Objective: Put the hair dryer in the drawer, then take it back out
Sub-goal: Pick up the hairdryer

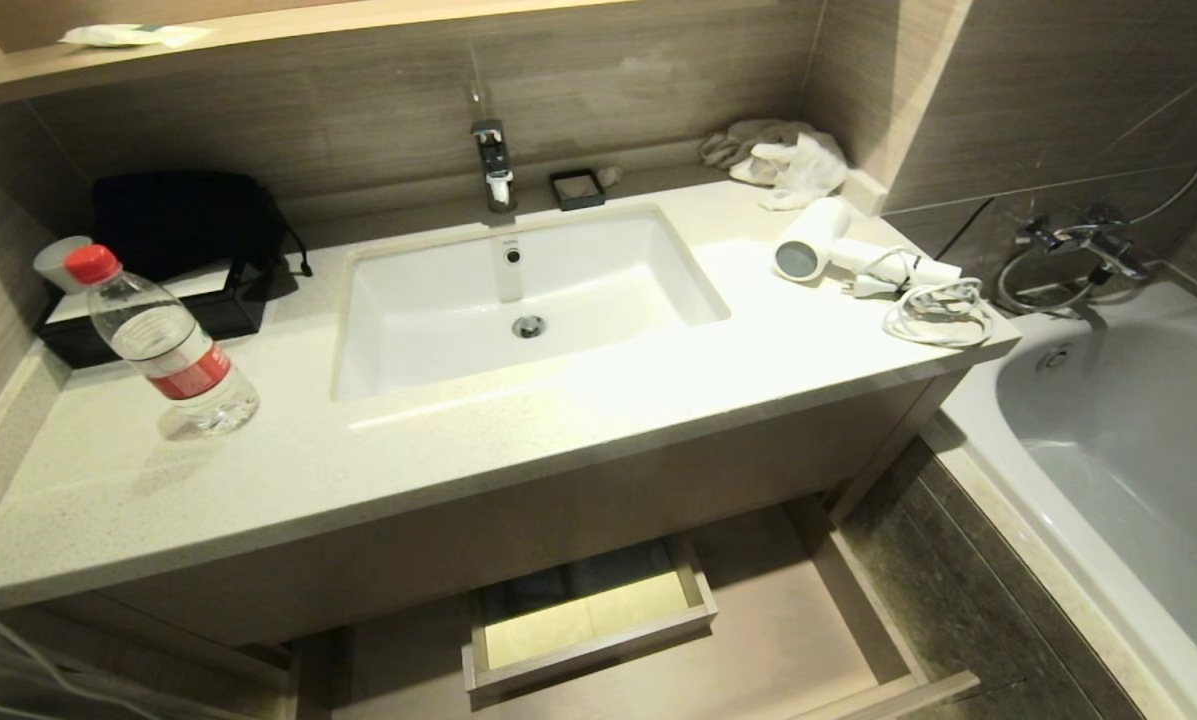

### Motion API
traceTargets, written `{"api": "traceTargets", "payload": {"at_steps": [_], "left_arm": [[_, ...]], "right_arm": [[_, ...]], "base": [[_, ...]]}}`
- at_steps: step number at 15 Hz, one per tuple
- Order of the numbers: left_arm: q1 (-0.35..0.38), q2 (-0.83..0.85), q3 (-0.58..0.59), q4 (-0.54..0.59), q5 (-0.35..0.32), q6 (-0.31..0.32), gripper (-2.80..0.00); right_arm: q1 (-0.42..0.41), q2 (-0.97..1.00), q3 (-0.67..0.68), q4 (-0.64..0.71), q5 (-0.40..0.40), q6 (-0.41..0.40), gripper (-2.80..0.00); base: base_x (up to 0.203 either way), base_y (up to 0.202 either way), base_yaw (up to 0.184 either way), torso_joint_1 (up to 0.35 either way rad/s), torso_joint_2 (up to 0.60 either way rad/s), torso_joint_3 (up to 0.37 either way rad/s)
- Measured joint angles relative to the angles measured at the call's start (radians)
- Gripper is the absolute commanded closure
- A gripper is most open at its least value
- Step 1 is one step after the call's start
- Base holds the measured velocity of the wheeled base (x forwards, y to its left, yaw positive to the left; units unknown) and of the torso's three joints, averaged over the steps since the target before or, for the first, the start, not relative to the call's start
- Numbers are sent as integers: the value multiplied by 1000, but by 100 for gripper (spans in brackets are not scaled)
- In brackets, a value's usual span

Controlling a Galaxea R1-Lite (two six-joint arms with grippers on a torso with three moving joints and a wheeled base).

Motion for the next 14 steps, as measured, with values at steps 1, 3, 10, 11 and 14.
{"api": "traceTargets", "payload": {"at_steps": [1,3,10,11,14], "left_arm": [[0,0,0,0,0,0,0],[0,0,0,-1,0,0,0],[0,0,0,0,0,0,0],[0,0,0,0,0,0,0],[0,0,0,0,0,0,0]], "right_arm": [[0,0,0,0,0,0,0],[0,0,0,0,0,0,0],[0,0,0,0,0,0,0],[0,0,0,0,0,0,0],[0,0,0,0,0,0,0]], "base": [[0,0,0,0,0,0],[0,0,0,0,0,0],[0,0,0,0,0,0],[0,0,0,0,0,0],[0,0,0,0,0,0]]}}
